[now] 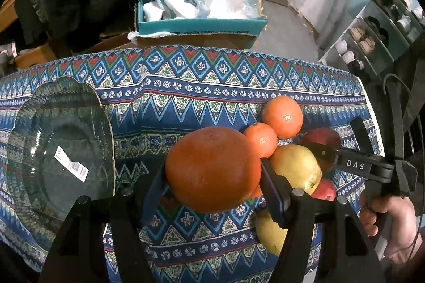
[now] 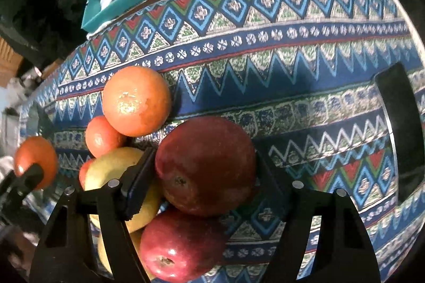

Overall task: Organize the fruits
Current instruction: 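Close the left gripper on the large orange while the right gripper grasps a red apple, then carry the orange with the left gripper while the right gripper carries the apple to the glass plate, then open both grippers to set the orange and apple on the plate, then withdraw both grippers from the plate back toward the fruit cluster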

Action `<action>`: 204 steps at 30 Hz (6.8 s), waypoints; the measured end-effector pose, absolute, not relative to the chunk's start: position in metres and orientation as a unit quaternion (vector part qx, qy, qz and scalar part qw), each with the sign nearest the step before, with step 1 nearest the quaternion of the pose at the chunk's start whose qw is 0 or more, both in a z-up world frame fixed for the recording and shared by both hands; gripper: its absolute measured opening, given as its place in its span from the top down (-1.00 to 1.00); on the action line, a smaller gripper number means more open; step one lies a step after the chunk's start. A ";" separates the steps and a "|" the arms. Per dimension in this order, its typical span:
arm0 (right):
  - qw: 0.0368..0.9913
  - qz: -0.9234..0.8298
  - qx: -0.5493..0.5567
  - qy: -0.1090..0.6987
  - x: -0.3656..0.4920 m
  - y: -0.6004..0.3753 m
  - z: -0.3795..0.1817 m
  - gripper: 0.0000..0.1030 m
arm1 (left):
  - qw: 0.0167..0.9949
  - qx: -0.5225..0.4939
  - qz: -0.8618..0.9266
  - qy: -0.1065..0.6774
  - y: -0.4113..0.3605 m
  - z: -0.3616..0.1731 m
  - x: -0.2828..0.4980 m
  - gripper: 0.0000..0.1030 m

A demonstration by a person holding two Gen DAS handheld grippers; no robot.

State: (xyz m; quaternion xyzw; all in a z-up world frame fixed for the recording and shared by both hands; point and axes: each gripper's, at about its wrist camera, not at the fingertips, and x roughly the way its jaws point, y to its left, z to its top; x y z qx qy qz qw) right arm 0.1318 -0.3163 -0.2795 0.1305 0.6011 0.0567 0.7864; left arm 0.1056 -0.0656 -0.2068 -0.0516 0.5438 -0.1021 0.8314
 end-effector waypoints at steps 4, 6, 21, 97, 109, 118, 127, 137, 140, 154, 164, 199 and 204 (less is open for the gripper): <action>0.809 0.050 0.094 0.578 0.127 -0.312 -0.264 -0.45 | 0.835 -0.051 -0.105 0.537 -0.066 -0.199 0.102 -0.34; 0.818 0.045 0.074 0.568 0.125 -0.309 -0.256 -0.45 | 0.837 -0.048 -0.106 0.535 -0.066 -0.196 0.100 -0.34; 0.866 0.043 0.021 0.498 0.097 -0.298 -0.203 -0.45 | 0.859 -0.037 -0.108 0.500 -0.060 -0.162 0.080 -0.34; 0.835 0.268 -0.045 0.479 0.116 -0.009 -0.159 -0.45 | 0.868 -0.113 0.062 0.480 0.161 -0.161 0.033 -0.34; 0.791 0.276 -0.058 0.542 0.124 0.012 -0.213 -0.45 | 0.831 -0.128 0.076 0.536 0.172 -0.214 0.045 -0.34; 0.771 0.281 -0.082 0.566 0.119 0.018 -0.234 -0.46 | 0.811 -0.119 0.079 0.567 0.169 -0.233 0.046 -0.34; 0.751 0.280 -0.078 0.593 0.121 0.013 -0.247 -0.47 | 0.800 -0.106 0.088 0.583 0.166 -0.240 0.047 -0.35; 0.772 0.289 -0.057 0.563 0.121 0.010 -0.221 -0.46 | 0.818 -0.104 0.091 0.558 0.165 -0.218 0.042 -0.48; 0.782 0.283 -0.053 0.552 0.120 0.005 -0.210 -0.46 | 0.824 -0.109 0.085 0.549 0.164 -0.210 0.041 -0.48; 0.842 0.247 -0.069 0.474 0.101 -0.030 -0.140 -0.46 | 0.861 -0.093 0.056 0.496 0.139 -0.157 0.034 -0.50; 0.867 0.226 -0.054 0.440 0.084 -0.074 -0.107 -0.52 | 0.879 -0.093 0.027 0.468 0.114 -0.126 0.031 -0.56; 0.891 0.140 0.003 0.431 0.046 -0.234 -0.108 -0.52 | 0.881 -0.023 -0.082 0.465 -0.016 -0.103 0.040 -0.56; 0.890 0.130 0.009 0.438 0.045 -0.247 -0.117 -0.52 | 0.878 -0.013 -0.088 0.471 -0.030 -0.109 0.043 -0.56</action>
